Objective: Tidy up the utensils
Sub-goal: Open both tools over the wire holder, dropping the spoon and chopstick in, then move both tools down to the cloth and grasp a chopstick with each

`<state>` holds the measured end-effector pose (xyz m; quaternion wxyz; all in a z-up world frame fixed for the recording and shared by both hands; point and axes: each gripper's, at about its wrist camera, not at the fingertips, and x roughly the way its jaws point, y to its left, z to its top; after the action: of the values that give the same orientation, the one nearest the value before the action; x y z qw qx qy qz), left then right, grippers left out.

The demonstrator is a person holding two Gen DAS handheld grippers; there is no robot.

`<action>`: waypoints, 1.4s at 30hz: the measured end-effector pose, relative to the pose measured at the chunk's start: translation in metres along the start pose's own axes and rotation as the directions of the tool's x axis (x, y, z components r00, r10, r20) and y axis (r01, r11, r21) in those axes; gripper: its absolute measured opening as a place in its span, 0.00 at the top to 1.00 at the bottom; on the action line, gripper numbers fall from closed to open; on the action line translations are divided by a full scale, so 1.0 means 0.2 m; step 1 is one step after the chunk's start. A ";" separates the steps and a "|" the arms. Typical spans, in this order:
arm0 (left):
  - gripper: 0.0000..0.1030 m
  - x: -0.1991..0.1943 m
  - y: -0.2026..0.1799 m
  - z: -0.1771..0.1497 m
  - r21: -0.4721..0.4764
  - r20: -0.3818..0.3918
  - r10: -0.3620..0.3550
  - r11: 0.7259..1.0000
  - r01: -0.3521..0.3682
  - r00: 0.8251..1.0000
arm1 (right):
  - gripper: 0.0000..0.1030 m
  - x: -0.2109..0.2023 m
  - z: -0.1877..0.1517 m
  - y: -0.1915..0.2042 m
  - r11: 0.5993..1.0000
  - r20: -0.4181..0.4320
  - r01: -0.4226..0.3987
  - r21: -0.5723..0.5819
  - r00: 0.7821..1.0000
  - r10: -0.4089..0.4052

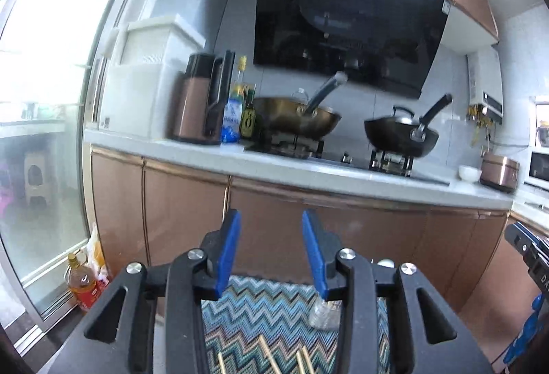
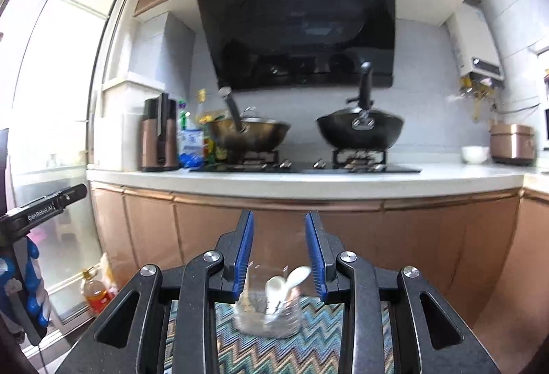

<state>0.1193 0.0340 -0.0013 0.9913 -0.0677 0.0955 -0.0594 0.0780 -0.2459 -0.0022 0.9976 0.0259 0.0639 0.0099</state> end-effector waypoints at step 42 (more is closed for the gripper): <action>0.70 1.02 0.50 -1.07 -0.170 -0.872 -0.103 0.980 -0.101 0.478 | 0.82 1.37 -1.28 0.55 0.956 -0.881 -0.158 0.249 0.373 0.291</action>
<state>0.2860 0.0792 -0.2610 0.7910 -0.1260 0.5938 -0.0764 0.3153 -0.1165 -0.2846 0.7867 0.0859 0.5918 0.1537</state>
